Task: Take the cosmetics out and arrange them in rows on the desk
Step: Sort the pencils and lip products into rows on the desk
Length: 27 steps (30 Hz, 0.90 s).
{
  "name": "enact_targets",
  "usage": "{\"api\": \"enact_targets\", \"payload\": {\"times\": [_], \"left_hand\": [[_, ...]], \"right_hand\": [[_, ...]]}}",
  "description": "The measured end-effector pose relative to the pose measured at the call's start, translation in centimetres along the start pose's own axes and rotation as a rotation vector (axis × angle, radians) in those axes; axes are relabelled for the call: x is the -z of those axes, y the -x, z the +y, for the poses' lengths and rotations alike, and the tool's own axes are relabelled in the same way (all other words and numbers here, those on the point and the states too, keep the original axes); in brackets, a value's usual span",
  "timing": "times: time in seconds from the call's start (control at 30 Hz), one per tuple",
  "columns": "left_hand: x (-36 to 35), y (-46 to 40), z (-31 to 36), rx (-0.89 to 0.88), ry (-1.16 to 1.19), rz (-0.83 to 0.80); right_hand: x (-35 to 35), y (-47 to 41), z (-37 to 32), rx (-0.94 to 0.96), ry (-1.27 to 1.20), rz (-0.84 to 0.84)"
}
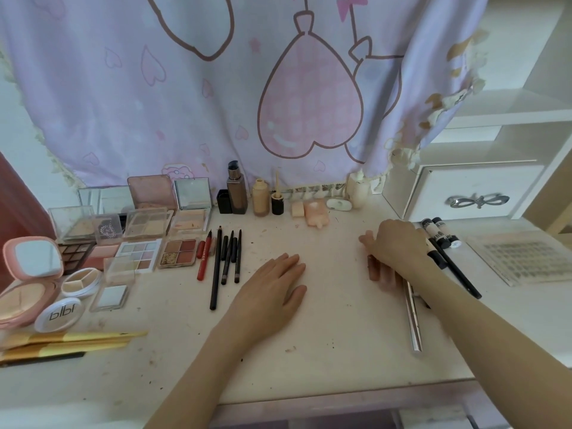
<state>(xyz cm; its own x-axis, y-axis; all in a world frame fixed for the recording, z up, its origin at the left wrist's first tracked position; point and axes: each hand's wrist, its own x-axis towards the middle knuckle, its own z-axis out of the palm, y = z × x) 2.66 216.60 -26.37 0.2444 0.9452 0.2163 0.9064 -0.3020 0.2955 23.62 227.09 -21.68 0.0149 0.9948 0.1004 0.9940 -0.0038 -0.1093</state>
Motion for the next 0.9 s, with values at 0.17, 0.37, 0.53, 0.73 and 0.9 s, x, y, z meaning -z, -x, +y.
{"api": "enact_targets", "payload": {"times": [0.17, 0.37, 0.53, 0.73, 0.9], "left_hand": [[0.0, 0.0, -0.1, 0.003, 0.053, 0.013], [0.2, 0.3, -0.1, -0.013, 0.135, 0.078], [0.8, 0.5, 0.0, 0.038, 0.32, 0.195], [1.0, 0.2, -0.5, 0.062, 0.485, 0.429], [0.8, 0.2, -1.0, -0.053, 0.387, 0.475]], "right_hand": [[0.2, 0.0, -1.2, -0.009, 0.019, -0.032], [1.4, 0.6, -2.5, 0.051, -0.284, 0.086], [3.5, 3.0, -4.7, 0.013, -1.098, -0.279], [2.6, 5.8, -6.3, 0.152, -1.026, -0.559], [3.0, 5.9, -6.0, 0.243, -1.045, -0.793]]}}
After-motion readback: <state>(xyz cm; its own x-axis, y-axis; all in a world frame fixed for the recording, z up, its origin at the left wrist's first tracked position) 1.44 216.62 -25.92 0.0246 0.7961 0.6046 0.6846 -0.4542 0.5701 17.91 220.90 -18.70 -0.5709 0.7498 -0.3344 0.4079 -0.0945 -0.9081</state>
